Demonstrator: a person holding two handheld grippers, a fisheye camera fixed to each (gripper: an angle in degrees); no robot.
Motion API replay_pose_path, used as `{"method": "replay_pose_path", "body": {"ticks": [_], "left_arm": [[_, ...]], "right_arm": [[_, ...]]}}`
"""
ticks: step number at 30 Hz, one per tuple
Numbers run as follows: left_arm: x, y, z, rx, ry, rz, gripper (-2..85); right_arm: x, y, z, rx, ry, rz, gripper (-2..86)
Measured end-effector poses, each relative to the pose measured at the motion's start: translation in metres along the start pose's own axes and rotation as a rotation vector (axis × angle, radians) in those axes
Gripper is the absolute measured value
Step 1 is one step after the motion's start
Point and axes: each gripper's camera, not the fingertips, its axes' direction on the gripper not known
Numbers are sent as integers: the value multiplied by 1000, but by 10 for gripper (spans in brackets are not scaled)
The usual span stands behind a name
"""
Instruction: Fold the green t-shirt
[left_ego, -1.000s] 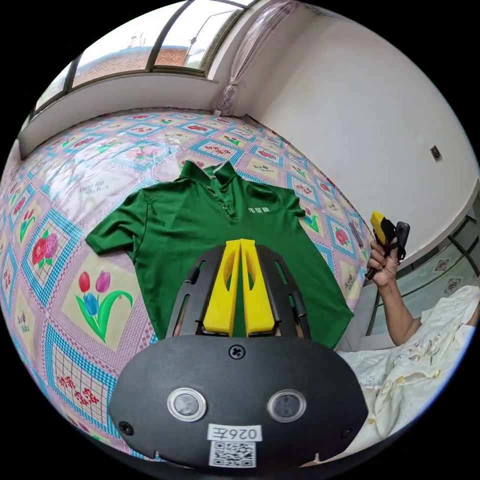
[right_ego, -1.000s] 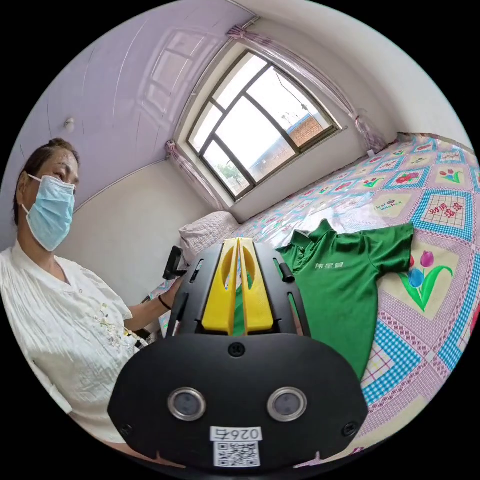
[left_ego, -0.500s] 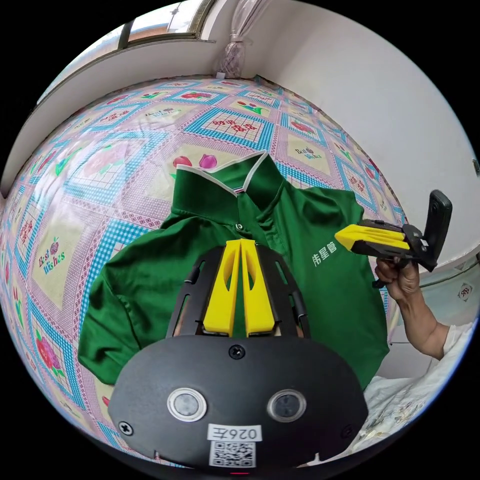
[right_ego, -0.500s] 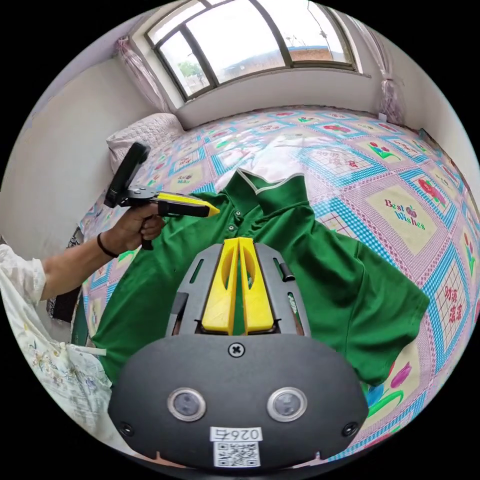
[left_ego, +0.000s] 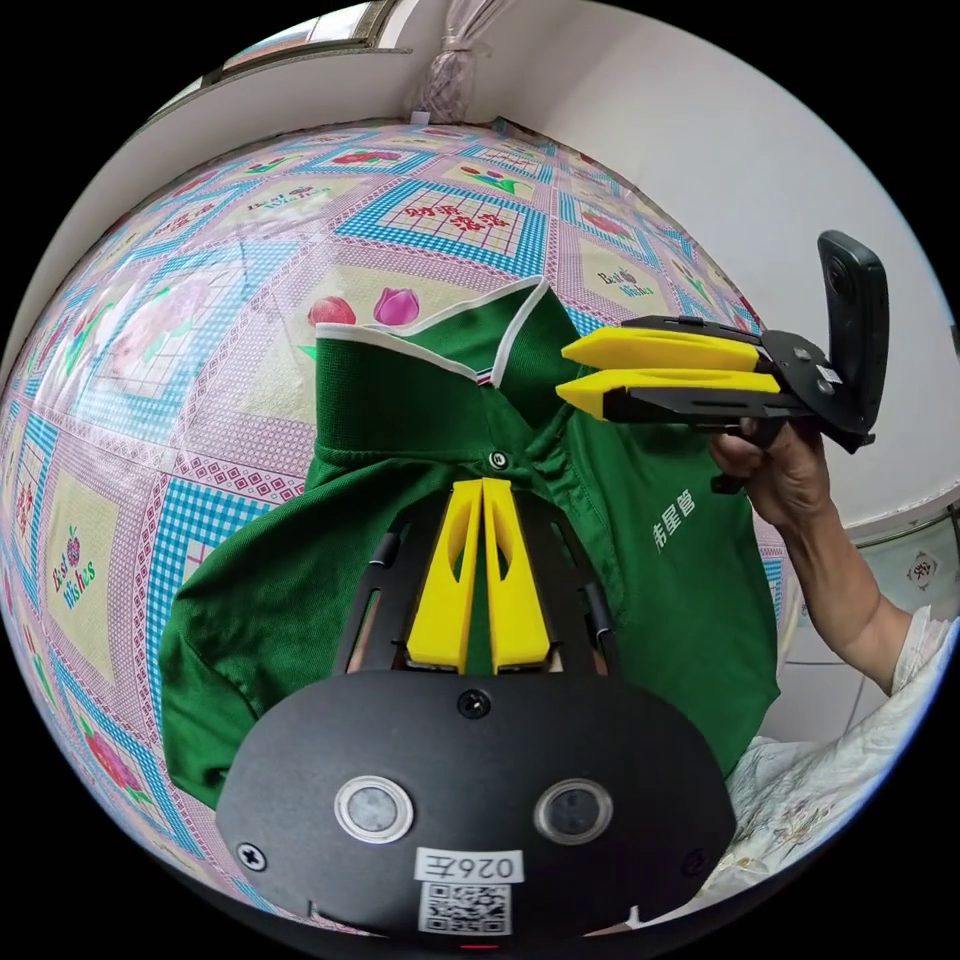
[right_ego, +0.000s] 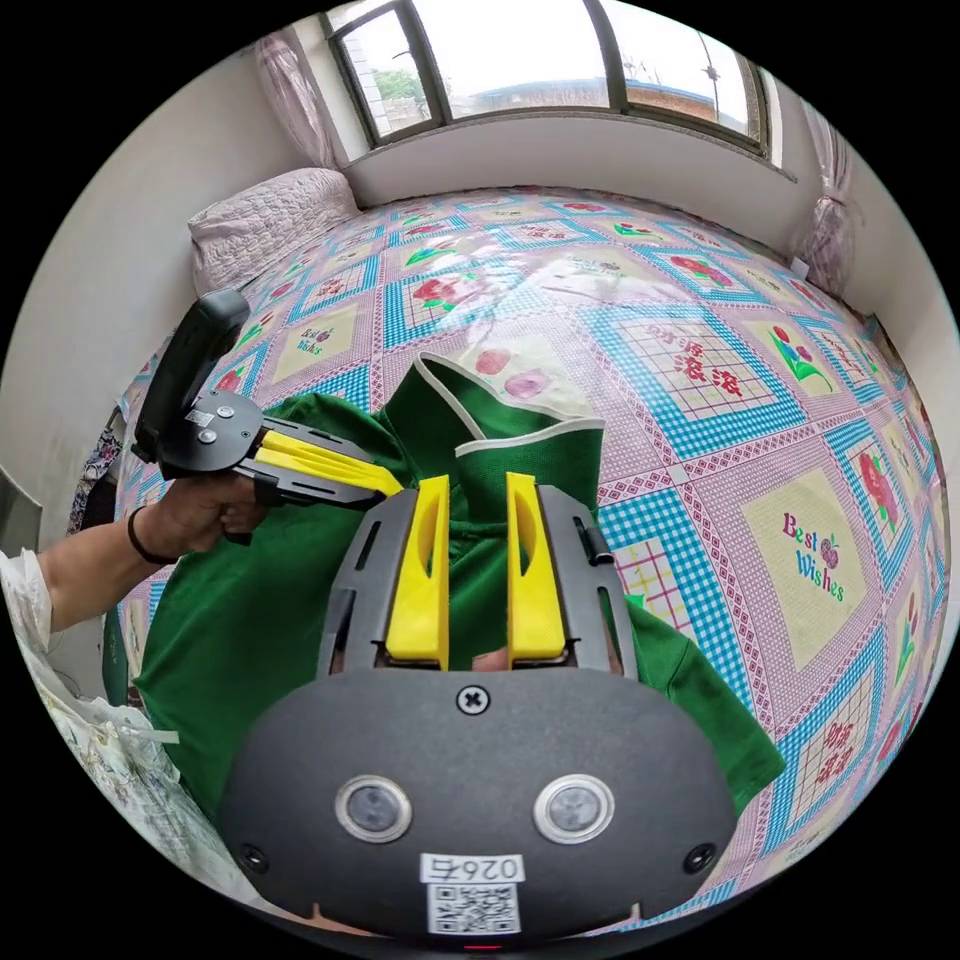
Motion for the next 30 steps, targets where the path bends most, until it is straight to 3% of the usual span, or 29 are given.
{"method": "replay_pose_path", "body": {"ticks": [7, 9, 12, 14, 16, 21, 26, 30], "left_arm": [[2, 10, 2, 7, -6, -5, -8], [3, 14, -1, 13, -13, 0, -8], [10, 29, -21, 82, -48, 15, -8], [20, 47, -42, 156, -69, 24, -8], [29, 64, -56, 200, -77, 33, -7], [52, 114, -83, 263, -68, 26, -7], [73, 166, -105, 295, -60, -20, -8], [79, 193, -113, 291, -69, -45, -8]], "right_arm": [[-19, -24, 42, -100, 151, -41, 25], [-16, -23, 20, 2, 107, -22, 17], [1, 18, -52, 303, 5, 99, 24], [23, 86, -108, 541, -117, 202, 4], [30, 142, -139, 654, -130, 239, -4], [34, 243, -183, 667, -117, 382, -8], [50, 289, -170, 464, -1, 697, 37], [58, 286, -152, 330, 160, 818, 58]]}}
